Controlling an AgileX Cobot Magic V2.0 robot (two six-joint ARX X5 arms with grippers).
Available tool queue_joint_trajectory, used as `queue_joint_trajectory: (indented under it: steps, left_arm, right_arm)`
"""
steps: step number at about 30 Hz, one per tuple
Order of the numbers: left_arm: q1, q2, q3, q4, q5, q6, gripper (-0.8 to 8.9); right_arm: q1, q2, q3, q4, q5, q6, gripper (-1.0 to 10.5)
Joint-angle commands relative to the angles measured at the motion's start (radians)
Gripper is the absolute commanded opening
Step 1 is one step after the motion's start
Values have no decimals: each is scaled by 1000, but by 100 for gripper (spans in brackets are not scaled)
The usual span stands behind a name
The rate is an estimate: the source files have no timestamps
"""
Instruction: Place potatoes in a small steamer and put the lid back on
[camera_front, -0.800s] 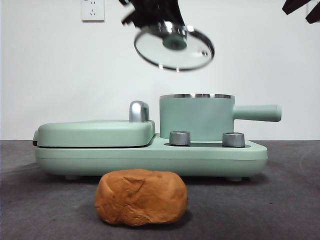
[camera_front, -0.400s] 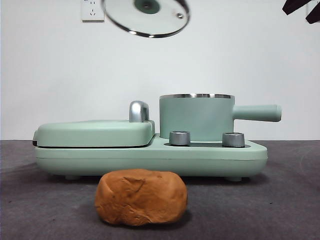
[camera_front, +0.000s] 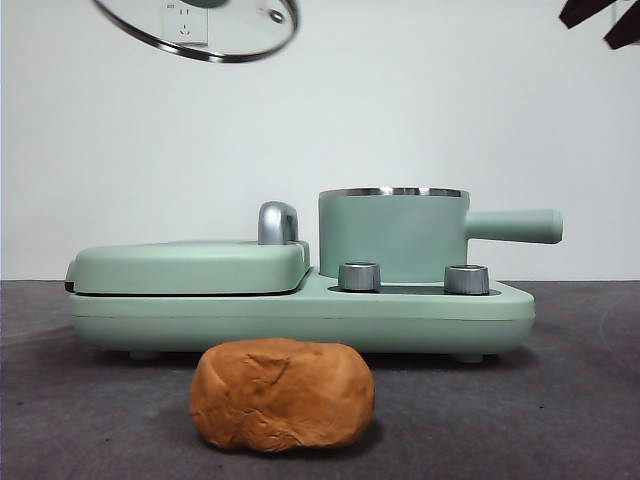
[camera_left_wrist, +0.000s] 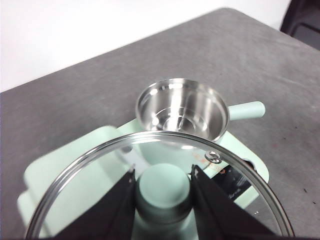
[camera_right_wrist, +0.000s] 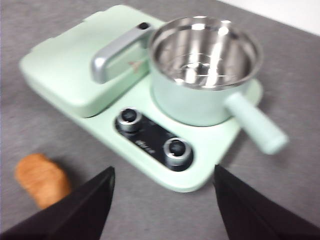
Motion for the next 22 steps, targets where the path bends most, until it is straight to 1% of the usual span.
queue_joint_trajectory:
  steps: [1,3,5,7,10,15,18,22]
  left_arm:
    - [-1,-62,-62,24,-23,-56,10]
    - [-1,-118,-123,26,-27,-82,10]
    - [-1,-161,-166,24,-32,-97,10]
    - [-1,-192,-189,16,-48,-104,10]
    - [-1,-212,-192,0,-53,-103,10]
    - [-1,-218,-192,11,-53,-103,10]
    - [-1,-217,-192,16,-53,-103,10]
    - [-1,-217,-192,18,-53,-103,10]
  right_arm:
    - [19,48,16,7,-67,-56,317]
    - [43,95,16,8,-111,-109,317]
    - [74,146,16,9,-137,-161,318]
    - [110,203,16,10,-154,-207,321]
    - [176,296,16,18,-167,-265,372]
    - [275,453,16,85,-169,-305,374]
    - [317,538,16,137,-168,-323,373]
    - [350,632,16,208,-169,-325,374]
